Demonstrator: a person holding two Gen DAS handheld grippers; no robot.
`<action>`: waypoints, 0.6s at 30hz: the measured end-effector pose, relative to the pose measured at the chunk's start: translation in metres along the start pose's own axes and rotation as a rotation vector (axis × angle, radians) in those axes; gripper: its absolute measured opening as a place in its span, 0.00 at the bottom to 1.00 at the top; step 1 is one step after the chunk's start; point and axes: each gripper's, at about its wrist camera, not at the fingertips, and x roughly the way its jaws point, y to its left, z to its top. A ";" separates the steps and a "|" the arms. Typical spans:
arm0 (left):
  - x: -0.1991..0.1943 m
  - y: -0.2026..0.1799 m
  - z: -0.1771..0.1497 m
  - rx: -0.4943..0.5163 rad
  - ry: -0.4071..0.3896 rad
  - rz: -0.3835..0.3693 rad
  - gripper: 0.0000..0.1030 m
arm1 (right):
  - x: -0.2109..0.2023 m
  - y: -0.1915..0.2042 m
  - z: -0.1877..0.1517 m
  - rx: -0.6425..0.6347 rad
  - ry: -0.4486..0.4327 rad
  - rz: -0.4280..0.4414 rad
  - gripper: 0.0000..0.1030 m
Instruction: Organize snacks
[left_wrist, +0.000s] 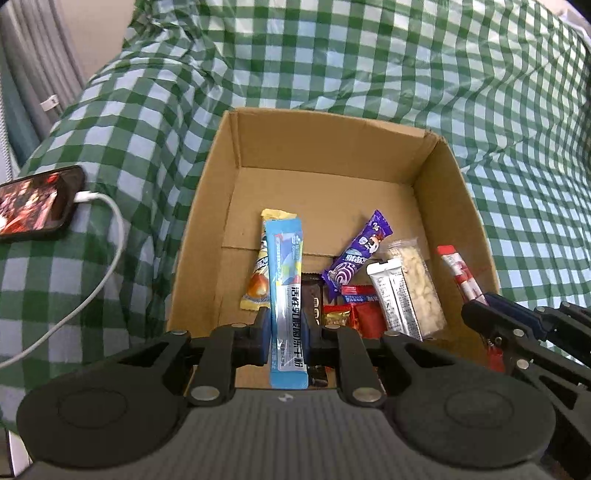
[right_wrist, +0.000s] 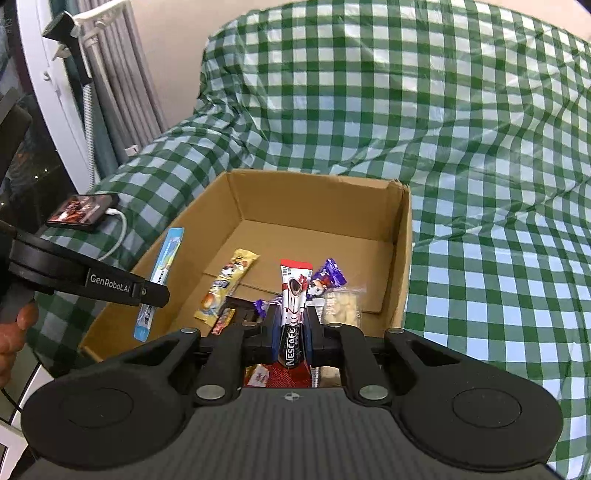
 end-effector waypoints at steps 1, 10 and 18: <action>0.005 -0.002 0.002 0.010 0.013 0.002 0.31 | 0.004 -0.001 0.000 0.003 0.010 0.000 0.18; -0.002 0.012 -0.005 -0.058 0.039 0.034 1.00 | 0.019 -0.008 0.004 0.049 0.091 0.013 0.90; -0.046 0.010 -0.058 -0.057 0.044 0.008 1.00 | -0.067 -0.027 -0.019 0.072 -0.119 0.013 0.99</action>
